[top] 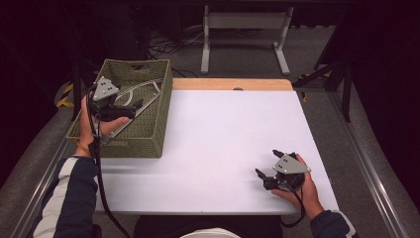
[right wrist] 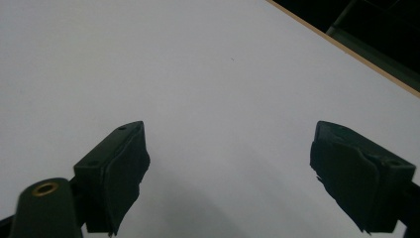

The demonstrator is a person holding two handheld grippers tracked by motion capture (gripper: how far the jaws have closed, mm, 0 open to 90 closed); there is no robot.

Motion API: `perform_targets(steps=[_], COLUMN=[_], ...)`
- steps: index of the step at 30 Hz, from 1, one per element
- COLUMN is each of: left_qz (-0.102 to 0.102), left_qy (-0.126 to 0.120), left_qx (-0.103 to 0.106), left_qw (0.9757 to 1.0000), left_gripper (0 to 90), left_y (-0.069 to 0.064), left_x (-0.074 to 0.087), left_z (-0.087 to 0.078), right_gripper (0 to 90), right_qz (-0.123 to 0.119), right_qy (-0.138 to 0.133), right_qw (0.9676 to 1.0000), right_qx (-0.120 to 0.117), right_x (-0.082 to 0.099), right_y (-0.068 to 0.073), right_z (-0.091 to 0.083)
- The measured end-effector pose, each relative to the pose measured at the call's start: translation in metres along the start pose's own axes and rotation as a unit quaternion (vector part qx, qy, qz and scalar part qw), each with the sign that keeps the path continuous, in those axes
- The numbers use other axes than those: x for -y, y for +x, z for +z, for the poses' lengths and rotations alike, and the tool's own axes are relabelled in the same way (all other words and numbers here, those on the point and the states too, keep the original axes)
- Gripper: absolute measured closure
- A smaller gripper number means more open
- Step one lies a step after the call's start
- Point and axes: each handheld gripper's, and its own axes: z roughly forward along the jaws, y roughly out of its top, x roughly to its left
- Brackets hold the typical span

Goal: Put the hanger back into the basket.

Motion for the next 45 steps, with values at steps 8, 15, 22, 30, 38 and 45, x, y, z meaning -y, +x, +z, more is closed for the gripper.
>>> perform_targets(steps=[8, 15, 22, 30, 38, 45], left_qz=[0.008, 0.009, 0.029, 0.055, 0.065, 0.068], left_qy=[-0.009, -0.019, -0.041, -0.072, -0.076, -0.074], left_qx=[0.028, 0.052, 0.072, 0.094, 0.121, 0.141], left_qw=[0.9995, 0.9984, 0.9961, 0.9915, 0.9876, 0.9848], left_gripper=[10.9, 11.1, 10.1, 10.0, 9.2, 9.4], left_y=[-0.02, -0.038, -0.057, -0.087, -0.107, -0.122], left_x=[0.003, 0.01, 0.016, 0.02, 0.031, 0.048], left_z=[0.001, 0.001, -0.004, -0.014, -0.012, -0.01], right_gripper=[15.1, 15.1, 15.1, 15.1, 15.1, 15.1], right_qz=[-0.002, -0.001, 0.0, 0.011, 0.013, 0.013], right_qy=[0.0, -0.003, -0.005, -0.018, -0.029, -0.052], right_qw=[1.0, 1.0, 1.0, 0.9998, 0.9995, 0.9985], right_qx=[0.001, 0.001, 0.002, 0.0, 0.003, 0.015], right_x=[0.0, -0.001, -0.001, -0.005, -0.009, -0.011], right_y=[0.0, 0.0, 0.001, 0.003, 0.006, 0.008], right_z=[0.0, -0.001, -0.002, -0.003, -0.004, -0.008])
